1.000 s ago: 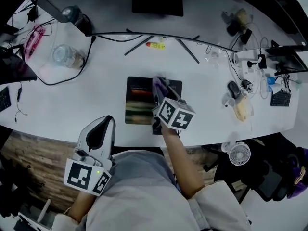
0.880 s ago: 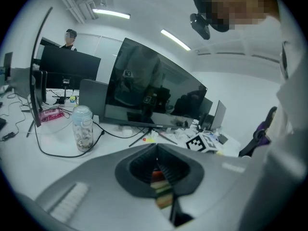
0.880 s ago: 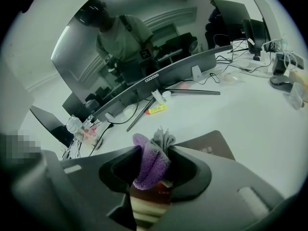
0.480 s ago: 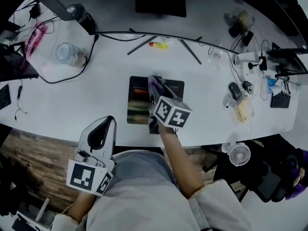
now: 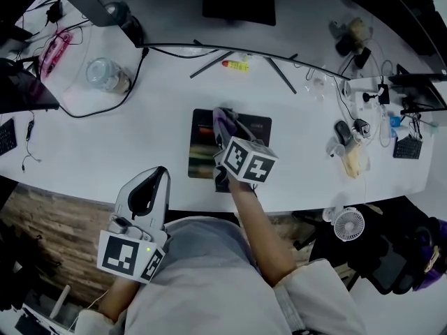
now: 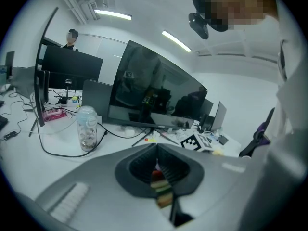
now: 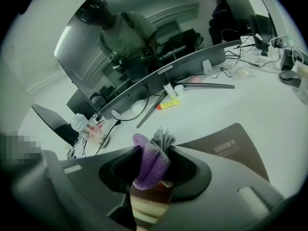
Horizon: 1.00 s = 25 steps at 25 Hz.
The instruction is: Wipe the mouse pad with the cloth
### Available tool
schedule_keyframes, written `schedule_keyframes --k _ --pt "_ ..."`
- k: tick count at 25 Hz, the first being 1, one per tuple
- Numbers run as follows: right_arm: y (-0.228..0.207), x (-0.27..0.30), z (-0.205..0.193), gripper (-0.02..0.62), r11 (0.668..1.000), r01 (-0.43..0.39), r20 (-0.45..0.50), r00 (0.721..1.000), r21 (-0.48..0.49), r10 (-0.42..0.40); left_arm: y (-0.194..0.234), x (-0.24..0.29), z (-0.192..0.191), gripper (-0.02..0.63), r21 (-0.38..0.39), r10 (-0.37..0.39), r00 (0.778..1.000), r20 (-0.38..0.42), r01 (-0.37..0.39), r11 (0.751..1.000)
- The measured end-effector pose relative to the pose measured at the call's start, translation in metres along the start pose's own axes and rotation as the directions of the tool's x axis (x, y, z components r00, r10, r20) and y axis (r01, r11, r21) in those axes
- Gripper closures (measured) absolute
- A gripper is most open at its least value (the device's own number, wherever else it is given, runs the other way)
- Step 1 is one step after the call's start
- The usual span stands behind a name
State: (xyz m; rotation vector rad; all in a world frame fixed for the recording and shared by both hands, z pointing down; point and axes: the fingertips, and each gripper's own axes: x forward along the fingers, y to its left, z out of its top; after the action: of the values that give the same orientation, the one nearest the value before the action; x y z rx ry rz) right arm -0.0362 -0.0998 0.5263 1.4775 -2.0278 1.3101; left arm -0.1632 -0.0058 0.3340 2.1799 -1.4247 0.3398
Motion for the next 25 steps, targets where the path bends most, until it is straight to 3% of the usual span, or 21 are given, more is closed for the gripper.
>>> schedule_keyframes --k 25 --pt "0.028 0.012 -0.009 0.439 0.998 -0.041 -0.023 0.999 -0.043 0.04 -0.004 0.006 -0.003 0.606 0.021 -0.008 1.0 -0.016 0.008 1.0"
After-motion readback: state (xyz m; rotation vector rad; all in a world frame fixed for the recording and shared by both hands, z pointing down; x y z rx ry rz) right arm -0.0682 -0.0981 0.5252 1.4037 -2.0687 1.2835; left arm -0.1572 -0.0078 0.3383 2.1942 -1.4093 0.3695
